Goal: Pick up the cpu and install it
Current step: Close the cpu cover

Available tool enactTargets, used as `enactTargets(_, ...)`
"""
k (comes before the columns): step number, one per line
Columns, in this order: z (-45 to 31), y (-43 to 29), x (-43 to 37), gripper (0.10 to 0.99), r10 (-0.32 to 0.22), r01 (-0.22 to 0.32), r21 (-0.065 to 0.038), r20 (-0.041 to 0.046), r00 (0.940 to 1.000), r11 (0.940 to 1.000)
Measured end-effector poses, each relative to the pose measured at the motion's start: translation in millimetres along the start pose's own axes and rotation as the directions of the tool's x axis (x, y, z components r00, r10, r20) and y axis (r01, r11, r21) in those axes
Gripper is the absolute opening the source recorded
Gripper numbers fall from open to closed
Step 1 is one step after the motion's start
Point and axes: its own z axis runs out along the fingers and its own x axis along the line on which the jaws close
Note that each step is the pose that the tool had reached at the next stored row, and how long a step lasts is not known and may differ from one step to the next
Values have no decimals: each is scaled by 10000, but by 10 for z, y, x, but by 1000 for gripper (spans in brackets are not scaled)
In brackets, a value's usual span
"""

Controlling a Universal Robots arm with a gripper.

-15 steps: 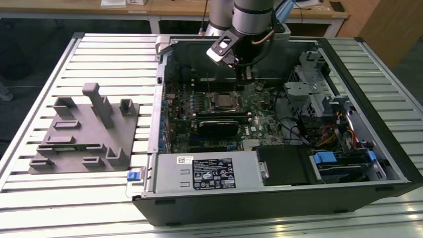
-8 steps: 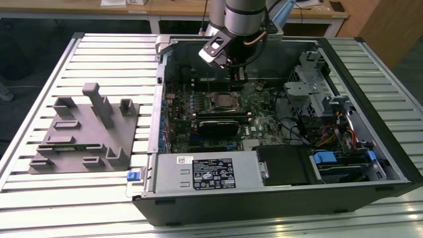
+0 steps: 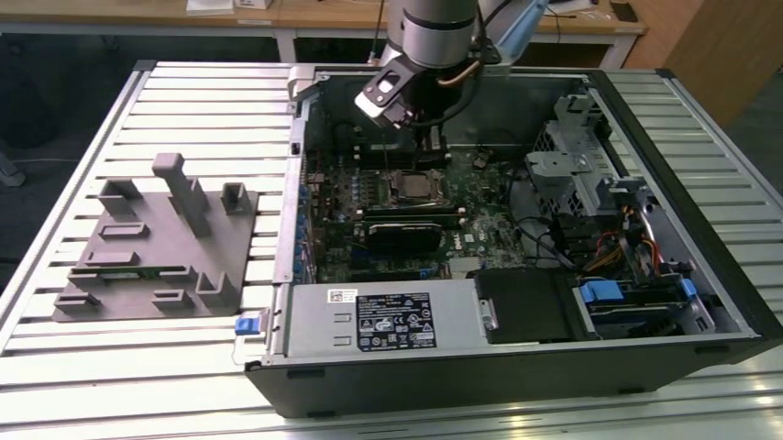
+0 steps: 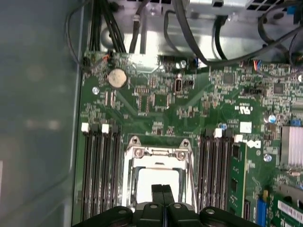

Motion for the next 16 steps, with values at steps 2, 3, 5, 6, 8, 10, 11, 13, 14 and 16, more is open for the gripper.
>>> enactTargets(2, 7, -34, -2, 106, 0, 0, -1, -1, 10000, 10000)
enactTargets(3, 10, -50, -4, 106, 0, 0, -1, 0, 10000, 10000)
enactTargets(5, 16, -81, -8, 106, 0, 0, 0, 0, 10000, 10000)
enactTargets(6, 19, -96, -10, 106, -1, 1, 0, 0, 10000, 10000)
enactTargets(8, 27, -126, -15, 106, -4, 4, -1, -1, 10000, 10000)
enactTargets(10, 35, -148, -26, 106, -10, 10, 0, 0, 10000, 10000)
enactTargets(11, 41, -153, -33, 106, -16, 16, 0, -1, 10000, 10000)
enactTargets(13, 59, -160, -42, 106, -26, 26, -2, -3, 10000, 10000)
enactTargets(14, 70, -164, -44, 106, -29, 29, -1, -2, 10000, 10000)
enactTargets(16, 98, -171, -45, 106, -38, 38, -2, -2, 10000, 10000)
